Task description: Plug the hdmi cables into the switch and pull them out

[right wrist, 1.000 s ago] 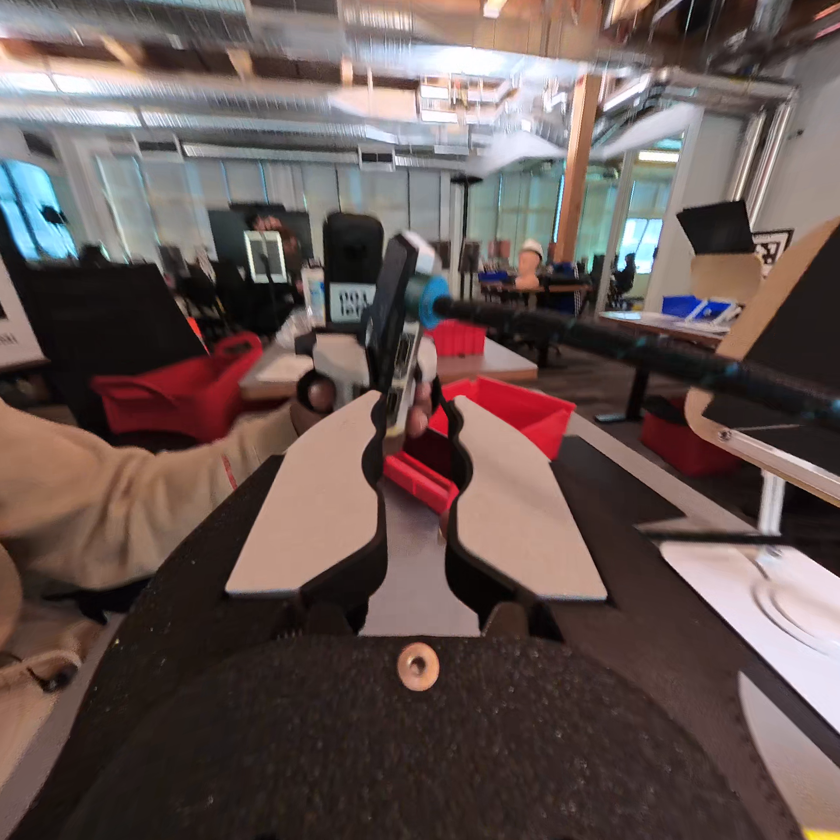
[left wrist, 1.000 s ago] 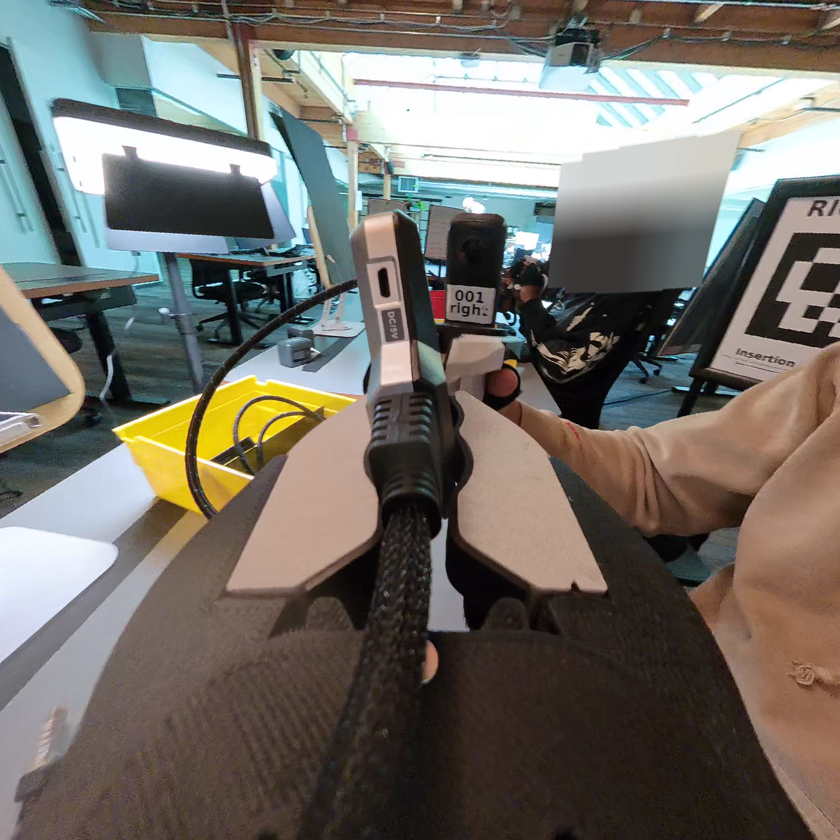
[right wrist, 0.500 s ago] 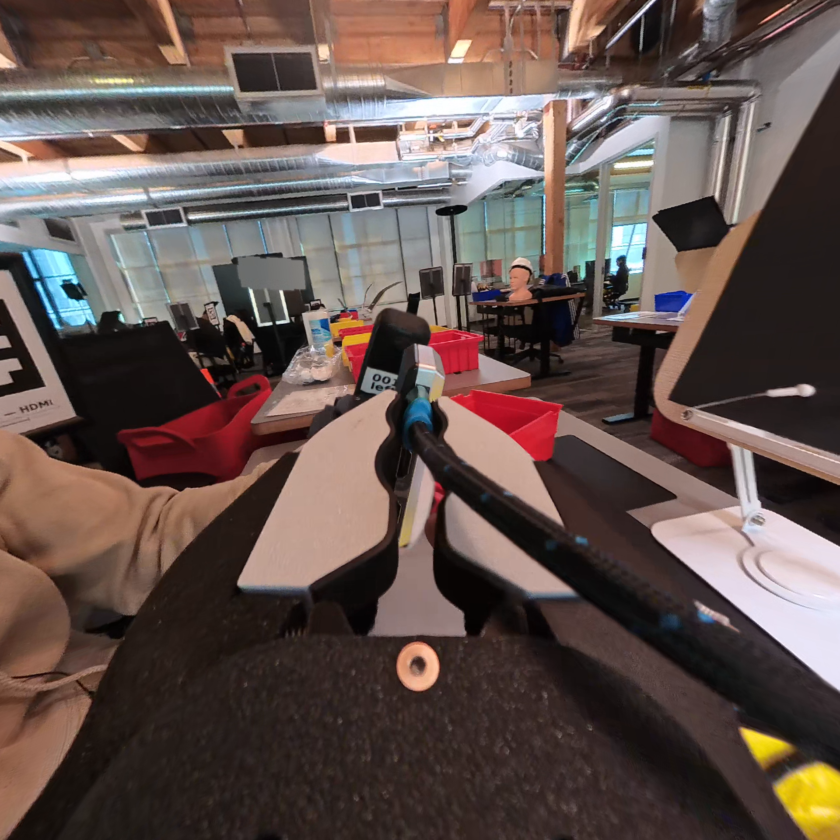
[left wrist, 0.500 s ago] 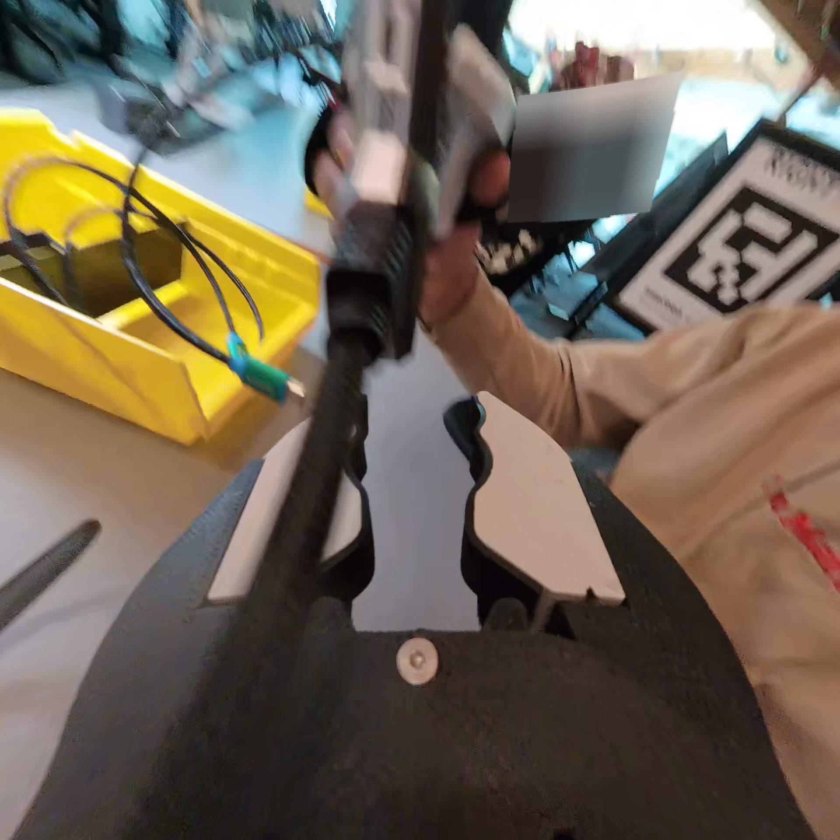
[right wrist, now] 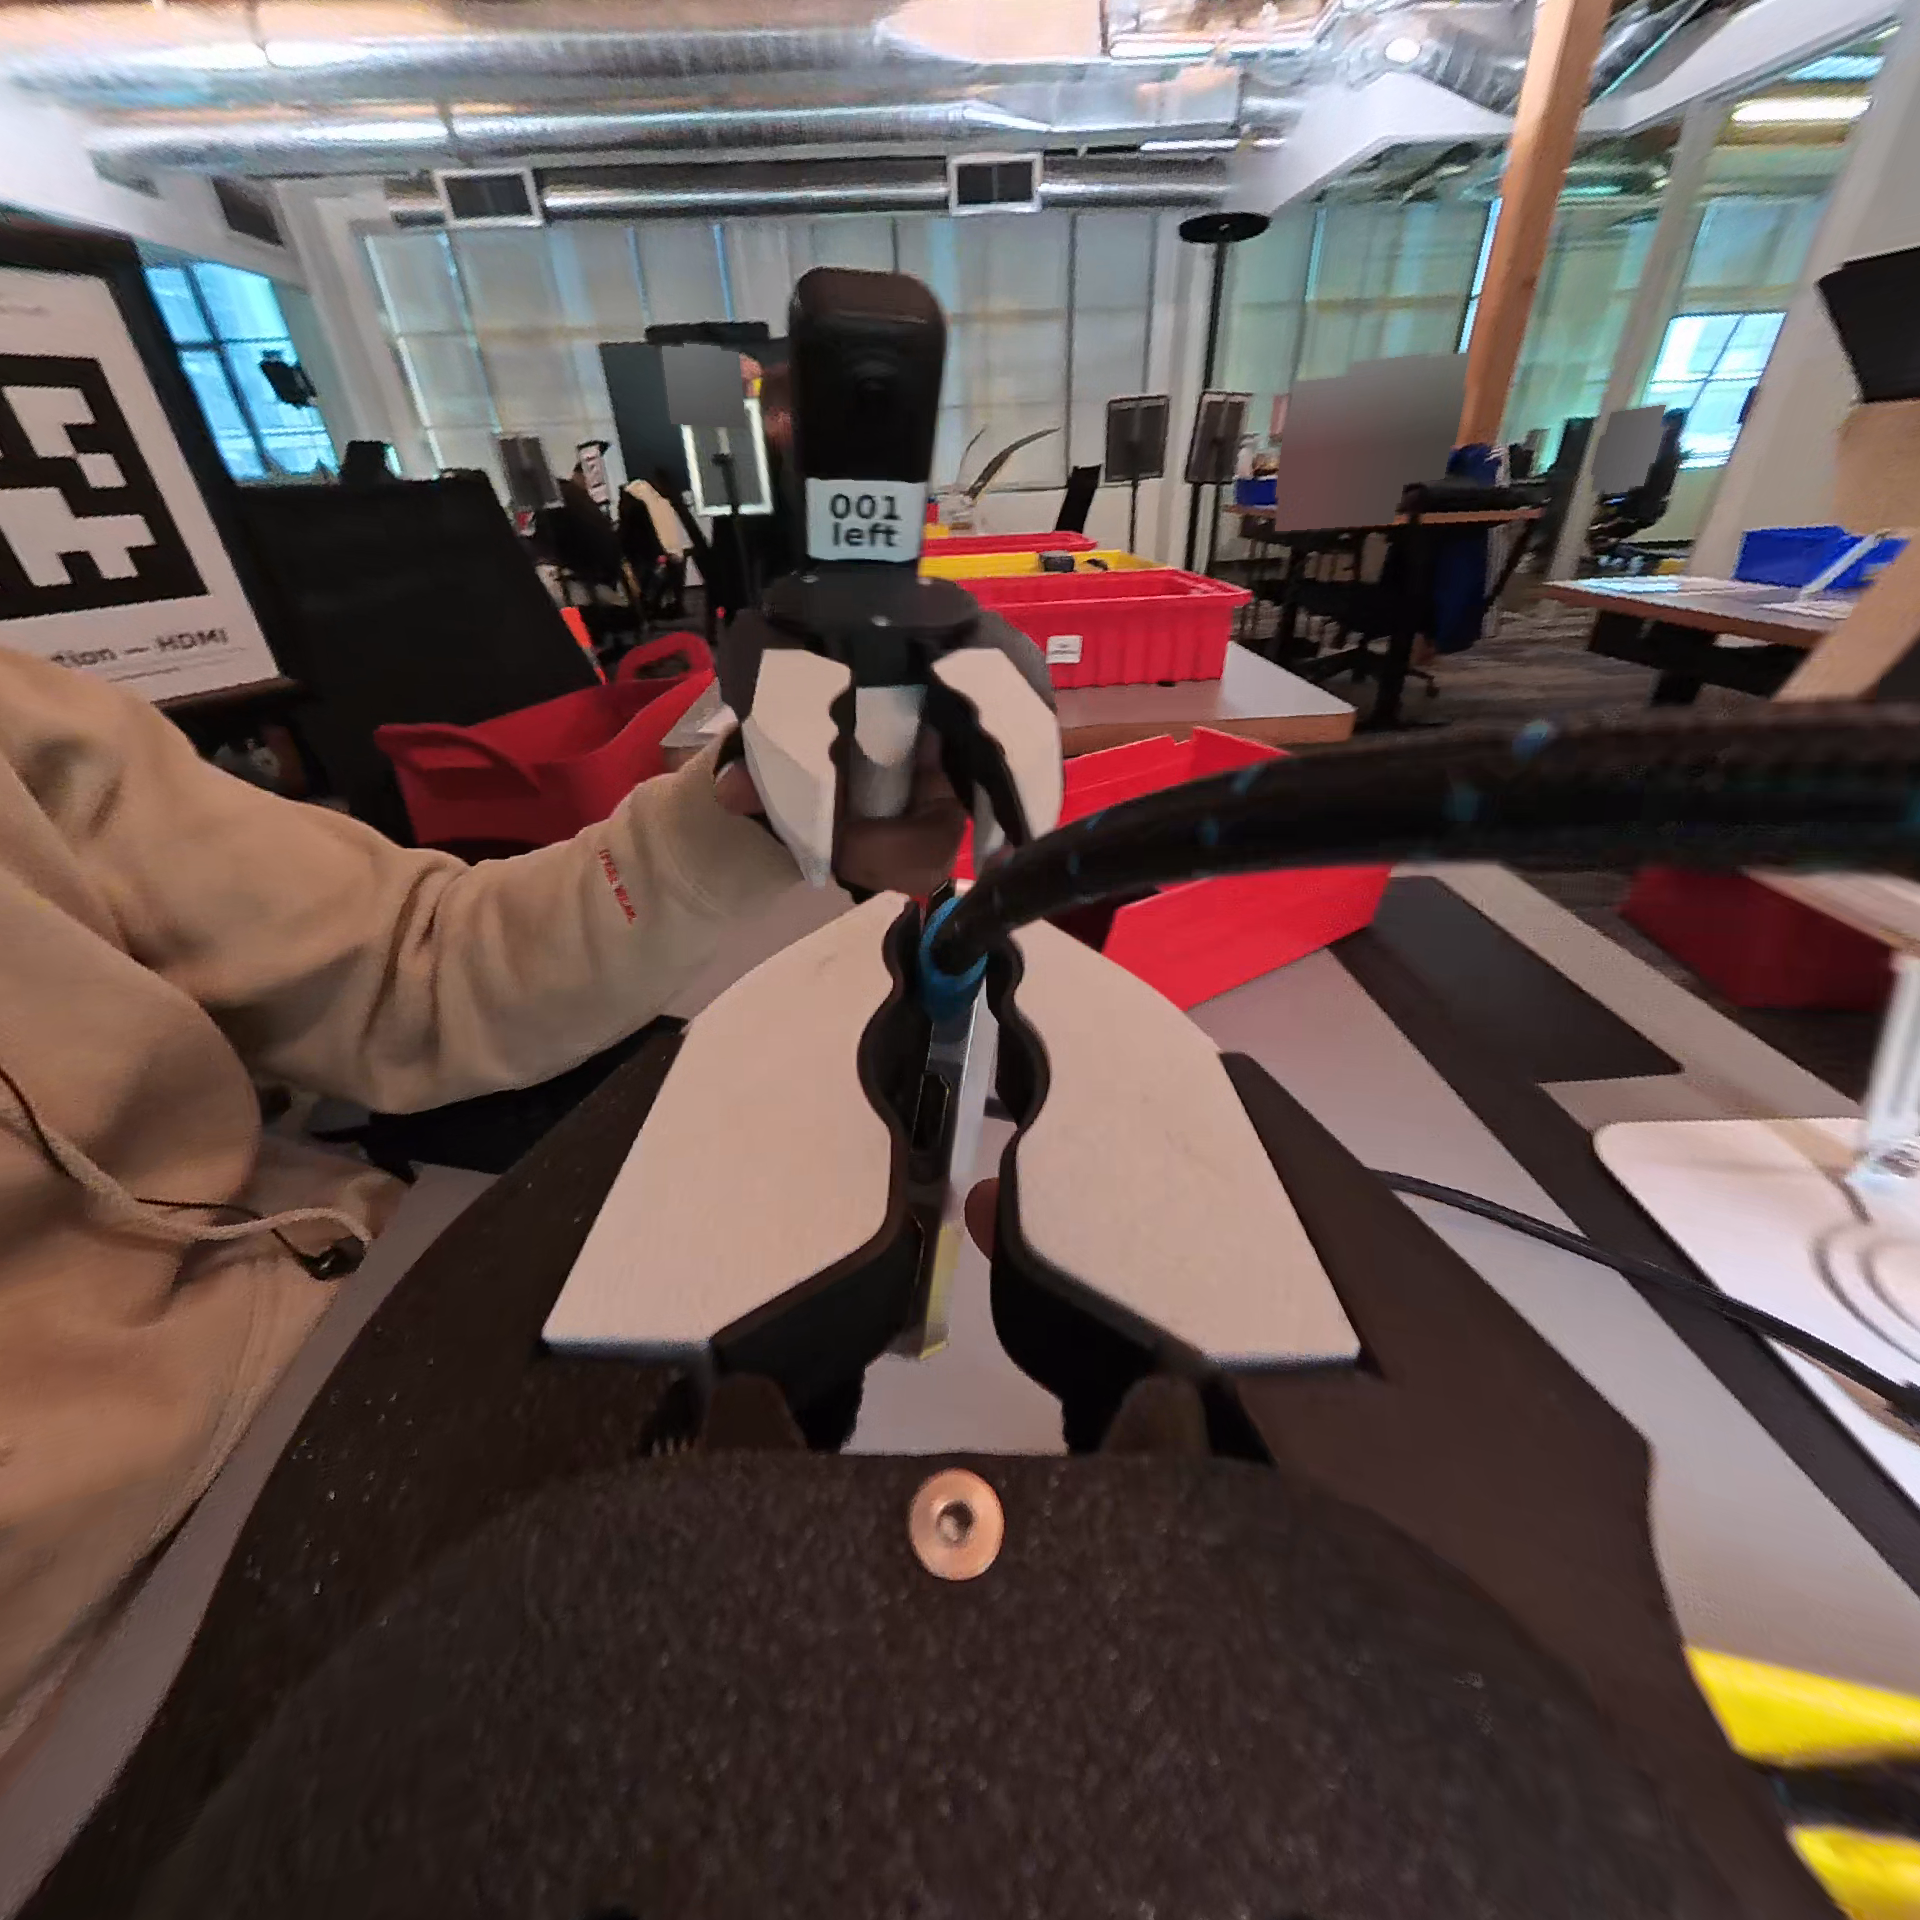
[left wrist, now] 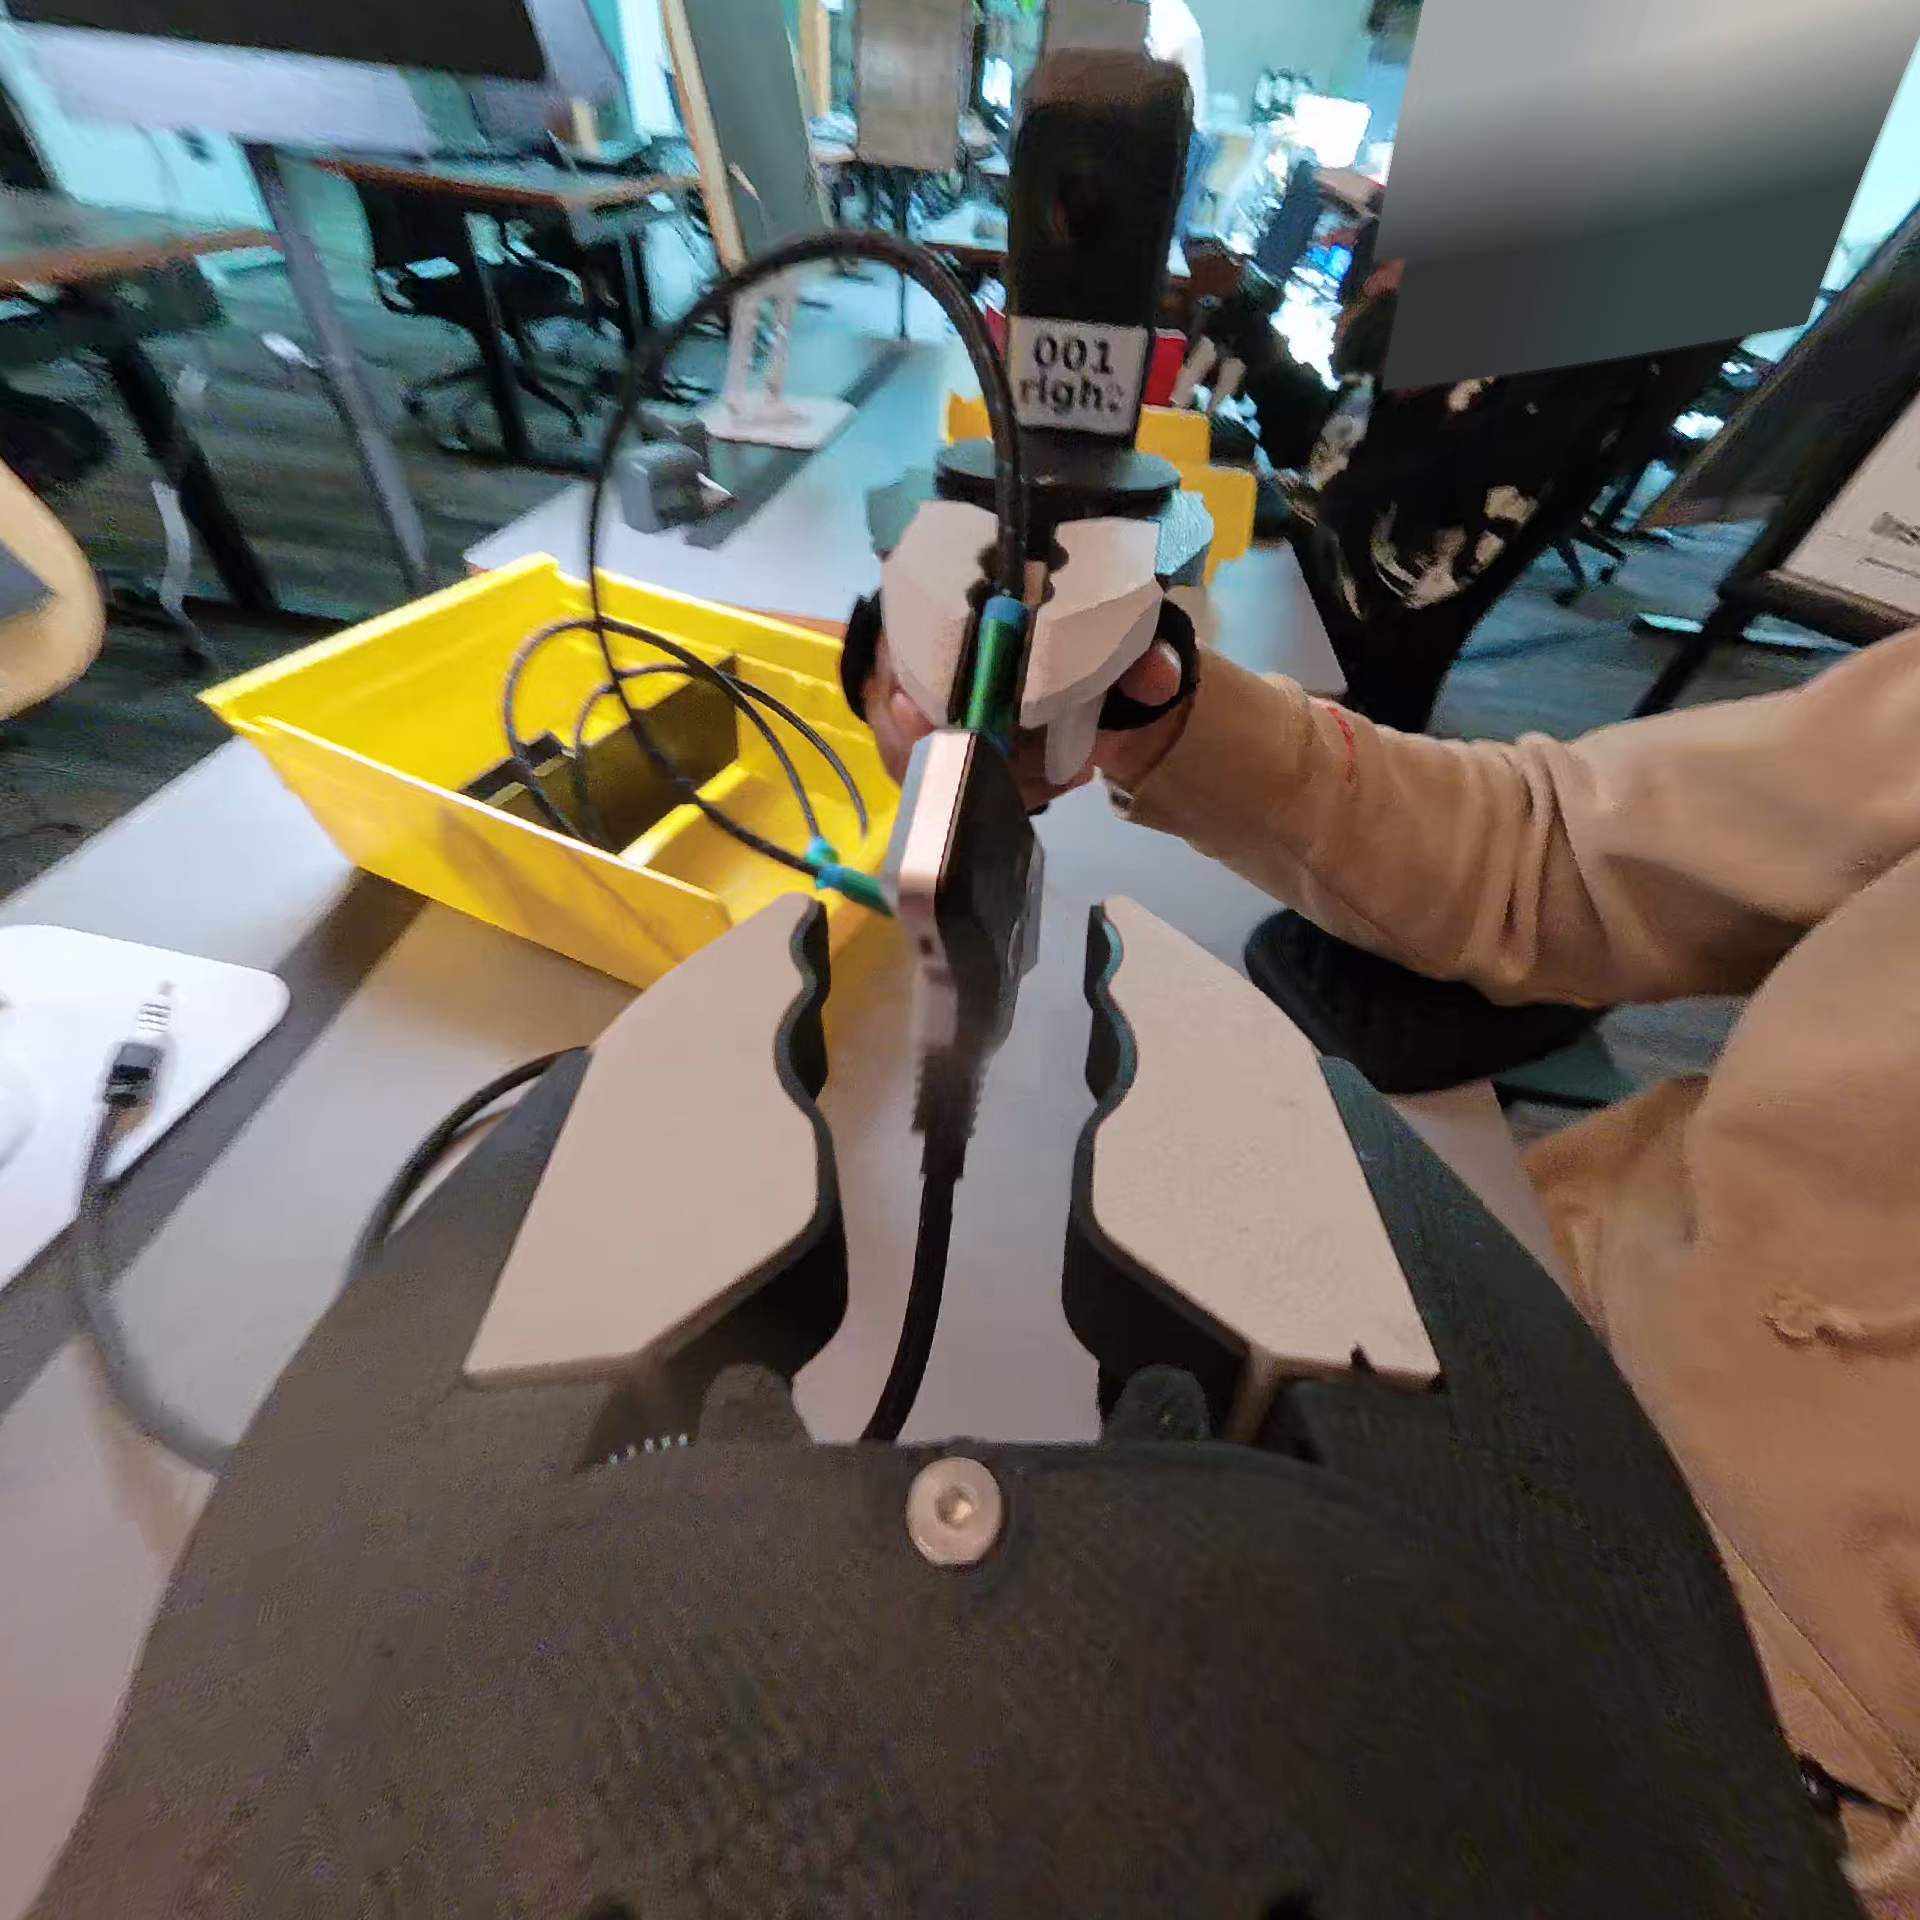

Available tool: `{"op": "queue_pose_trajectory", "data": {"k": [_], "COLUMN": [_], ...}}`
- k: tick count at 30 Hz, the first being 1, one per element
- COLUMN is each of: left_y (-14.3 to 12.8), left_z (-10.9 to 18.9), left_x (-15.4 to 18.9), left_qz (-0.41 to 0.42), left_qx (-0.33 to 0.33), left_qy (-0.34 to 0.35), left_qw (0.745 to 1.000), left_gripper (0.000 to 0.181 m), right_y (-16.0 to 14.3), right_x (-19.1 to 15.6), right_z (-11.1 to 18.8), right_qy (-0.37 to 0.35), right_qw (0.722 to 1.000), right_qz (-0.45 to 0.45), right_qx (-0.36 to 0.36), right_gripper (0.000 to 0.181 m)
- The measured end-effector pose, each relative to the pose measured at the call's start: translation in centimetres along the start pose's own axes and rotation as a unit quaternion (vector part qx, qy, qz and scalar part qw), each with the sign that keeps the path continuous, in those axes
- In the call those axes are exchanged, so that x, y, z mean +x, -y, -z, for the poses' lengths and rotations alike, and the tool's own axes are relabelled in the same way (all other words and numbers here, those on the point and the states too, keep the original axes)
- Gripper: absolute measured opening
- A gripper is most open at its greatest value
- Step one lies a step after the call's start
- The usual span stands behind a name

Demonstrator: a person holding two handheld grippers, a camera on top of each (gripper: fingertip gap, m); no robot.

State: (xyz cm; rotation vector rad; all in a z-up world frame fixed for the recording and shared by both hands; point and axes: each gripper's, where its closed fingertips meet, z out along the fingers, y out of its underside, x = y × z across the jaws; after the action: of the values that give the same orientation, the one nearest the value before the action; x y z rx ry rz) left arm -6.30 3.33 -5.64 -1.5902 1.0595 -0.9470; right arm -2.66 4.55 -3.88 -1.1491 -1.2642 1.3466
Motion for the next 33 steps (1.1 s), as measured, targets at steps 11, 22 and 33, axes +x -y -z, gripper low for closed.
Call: {"op": "queue_pose_trajectory", "data": {"k": [11,22,33], "left_y": [-3.5,-3.7,-3.3], "left_z": [-3.1,-2.8,-3.5], "left_x": [1.2,1.3,1.5], "left_qz": [-0.026,-0.027,-0.085], "left_qx": [-0.082,-0.091,-0.079], "left_qy": [-0.048,-0.052,-0.048], "left_qw": [0.995,0.994,0.992], "left_gripper": [0.022,0.022,0.023], "right_y": [-3.3,-4.3,-4.0], "right_x": [-1.4,-1.6,-1.8], "right_z": [-1.9,-1.8,-0.9], "right_qy": [0.031,0.029,0.053], "right_qw": [0.996,0.991,0.991], "right_qz": [0.01,0.024,0.056], "right_qx": [-0.087,-0.127,-0.112], "right_gripper": [0.011,0.011,0.011]}}
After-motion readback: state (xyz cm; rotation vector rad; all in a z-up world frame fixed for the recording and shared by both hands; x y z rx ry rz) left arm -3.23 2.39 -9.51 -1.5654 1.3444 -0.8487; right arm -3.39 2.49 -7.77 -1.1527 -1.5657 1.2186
